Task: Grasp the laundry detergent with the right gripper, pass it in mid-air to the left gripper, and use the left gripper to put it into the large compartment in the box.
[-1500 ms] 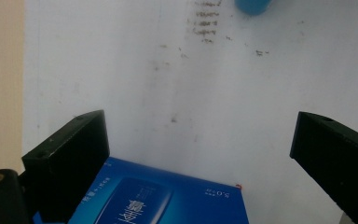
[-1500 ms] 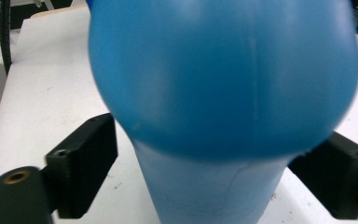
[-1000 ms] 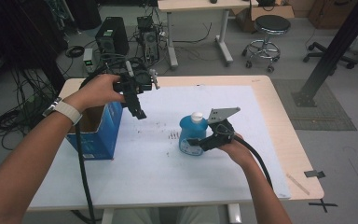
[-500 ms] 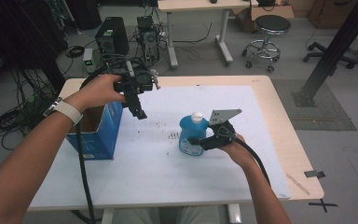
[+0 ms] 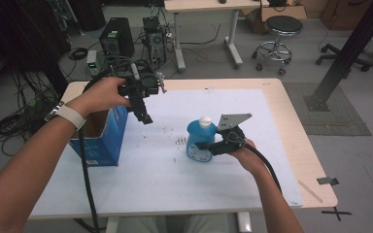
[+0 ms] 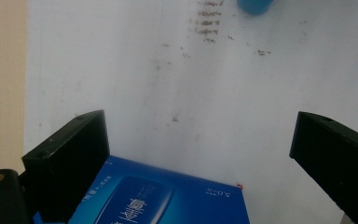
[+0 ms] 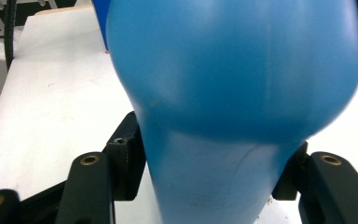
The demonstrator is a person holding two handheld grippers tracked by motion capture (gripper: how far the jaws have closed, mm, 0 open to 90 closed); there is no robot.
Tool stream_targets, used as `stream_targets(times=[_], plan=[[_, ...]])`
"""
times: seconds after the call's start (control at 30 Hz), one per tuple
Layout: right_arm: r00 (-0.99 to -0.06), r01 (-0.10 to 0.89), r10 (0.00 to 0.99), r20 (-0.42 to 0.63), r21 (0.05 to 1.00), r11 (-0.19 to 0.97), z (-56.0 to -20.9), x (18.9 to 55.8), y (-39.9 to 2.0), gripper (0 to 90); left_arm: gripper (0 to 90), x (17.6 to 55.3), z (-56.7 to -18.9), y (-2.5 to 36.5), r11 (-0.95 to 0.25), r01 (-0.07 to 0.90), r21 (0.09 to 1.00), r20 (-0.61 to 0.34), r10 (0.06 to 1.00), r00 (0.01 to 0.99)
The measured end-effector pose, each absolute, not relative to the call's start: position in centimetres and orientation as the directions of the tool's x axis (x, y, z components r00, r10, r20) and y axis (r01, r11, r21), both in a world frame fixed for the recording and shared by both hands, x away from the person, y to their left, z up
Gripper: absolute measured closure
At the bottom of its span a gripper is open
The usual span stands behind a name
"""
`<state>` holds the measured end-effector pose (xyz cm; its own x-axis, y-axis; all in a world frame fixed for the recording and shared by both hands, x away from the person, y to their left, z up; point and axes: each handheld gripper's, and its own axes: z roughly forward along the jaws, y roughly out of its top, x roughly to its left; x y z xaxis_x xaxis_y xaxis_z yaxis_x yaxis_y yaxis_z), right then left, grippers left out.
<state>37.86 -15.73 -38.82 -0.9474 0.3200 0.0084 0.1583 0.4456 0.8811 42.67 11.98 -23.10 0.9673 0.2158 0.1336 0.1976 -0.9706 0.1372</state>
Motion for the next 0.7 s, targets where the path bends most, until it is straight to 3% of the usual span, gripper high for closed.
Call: stream_targets(times=[0.7], plan=[[-0.956, 0.151, 0.294, 0.014, 0.879, 0.452, -37.6, 37.3, -16.0, 44.9, 5.3, 42.2, -22.6, 11.6, -0.971, 0.188, 0.147, 0.135, 0.208, 0.969]])
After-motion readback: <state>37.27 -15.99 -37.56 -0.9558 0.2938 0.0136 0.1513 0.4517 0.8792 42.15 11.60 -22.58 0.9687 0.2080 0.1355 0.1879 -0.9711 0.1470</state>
